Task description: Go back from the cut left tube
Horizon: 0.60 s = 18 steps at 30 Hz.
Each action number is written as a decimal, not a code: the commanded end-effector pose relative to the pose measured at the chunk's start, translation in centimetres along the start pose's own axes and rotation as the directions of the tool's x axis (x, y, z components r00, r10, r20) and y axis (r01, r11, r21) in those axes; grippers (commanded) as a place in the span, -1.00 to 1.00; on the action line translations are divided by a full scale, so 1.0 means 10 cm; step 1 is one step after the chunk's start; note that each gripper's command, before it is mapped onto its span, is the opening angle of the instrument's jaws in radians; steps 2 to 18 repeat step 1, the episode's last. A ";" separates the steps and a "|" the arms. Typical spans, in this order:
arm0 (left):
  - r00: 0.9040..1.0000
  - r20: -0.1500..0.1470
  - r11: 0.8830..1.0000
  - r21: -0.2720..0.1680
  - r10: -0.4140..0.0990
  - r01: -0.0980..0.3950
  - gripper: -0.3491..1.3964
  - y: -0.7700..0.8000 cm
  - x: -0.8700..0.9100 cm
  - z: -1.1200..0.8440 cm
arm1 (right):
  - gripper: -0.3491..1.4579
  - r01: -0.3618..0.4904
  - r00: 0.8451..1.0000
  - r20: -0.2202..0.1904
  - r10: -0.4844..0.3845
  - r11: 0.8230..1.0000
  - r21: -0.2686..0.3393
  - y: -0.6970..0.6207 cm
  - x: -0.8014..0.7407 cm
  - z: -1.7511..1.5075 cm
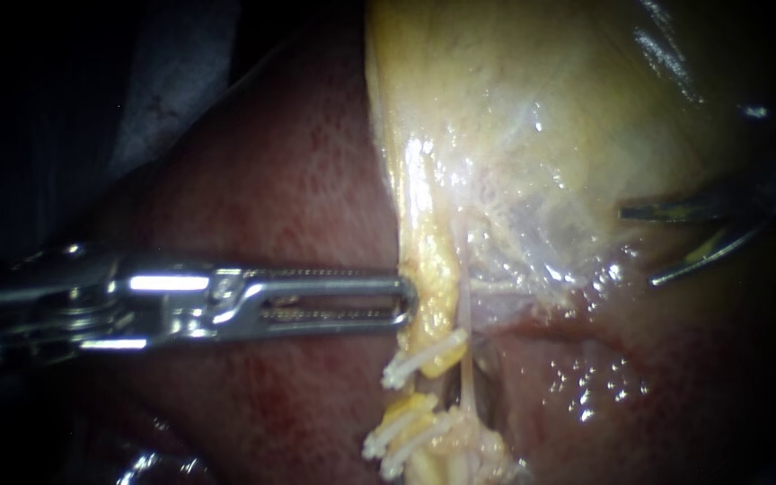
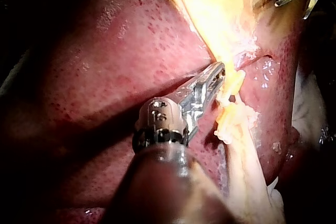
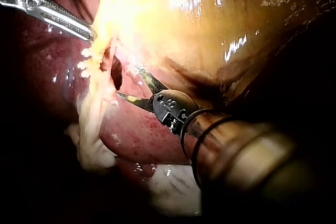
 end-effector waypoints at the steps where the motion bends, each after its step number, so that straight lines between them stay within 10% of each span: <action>1: 1.000 0.000 1.000 0.000 0.000 0.000 -1.00 0.000 0.000 0.000 | 0.11 0.000 1.000 0.000 0.000 1.000 0.000 0.000 0.000 0.000; 18: 1.000 0.000 1.000 0.000 0.000 0.000 -1.00 0.000 0.000 0.000 | 0.11 0.000 1.000 0.000 0.000 1.000 0.000 0.000 0.000 0.000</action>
